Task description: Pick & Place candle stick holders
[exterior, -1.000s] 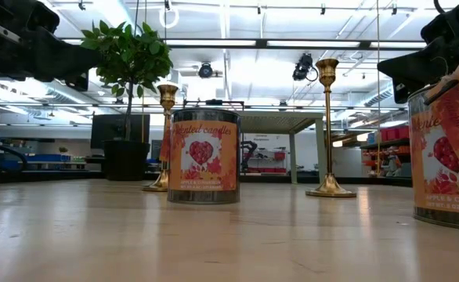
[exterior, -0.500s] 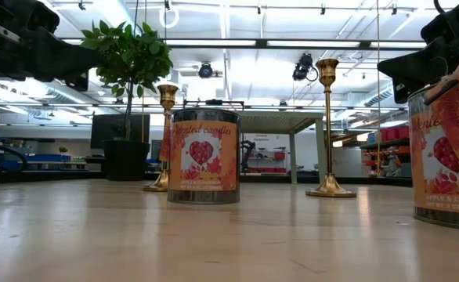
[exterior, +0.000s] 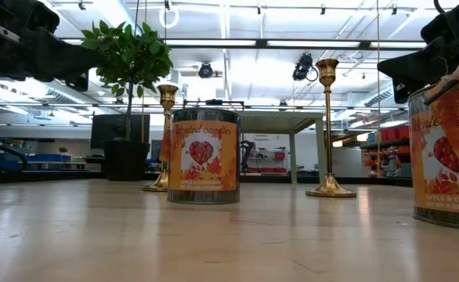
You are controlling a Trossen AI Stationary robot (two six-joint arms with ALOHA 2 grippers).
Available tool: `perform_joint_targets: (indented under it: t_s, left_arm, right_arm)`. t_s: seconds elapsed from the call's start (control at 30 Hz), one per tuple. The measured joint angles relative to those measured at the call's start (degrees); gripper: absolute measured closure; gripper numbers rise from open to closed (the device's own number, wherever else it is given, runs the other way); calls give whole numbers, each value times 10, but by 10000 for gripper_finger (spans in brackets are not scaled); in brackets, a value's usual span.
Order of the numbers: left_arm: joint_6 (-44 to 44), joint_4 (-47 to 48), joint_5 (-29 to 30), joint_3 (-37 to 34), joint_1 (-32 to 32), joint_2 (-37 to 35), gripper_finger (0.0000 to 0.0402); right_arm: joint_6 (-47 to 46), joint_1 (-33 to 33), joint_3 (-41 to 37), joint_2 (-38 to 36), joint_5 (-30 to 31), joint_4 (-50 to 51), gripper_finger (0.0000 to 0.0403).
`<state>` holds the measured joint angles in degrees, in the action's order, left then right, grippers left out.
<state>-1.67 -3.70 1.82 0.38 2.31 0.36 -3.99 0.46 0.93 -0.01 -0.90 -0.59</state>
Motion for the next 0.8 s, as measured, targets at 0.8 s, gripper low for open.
perform_joint_targets:
  t_s: [0.8]
  left_arm:
    - [0,0,0,0,0,0,371]
  right_arm:
    - [0,0,0,0,0,0,400]
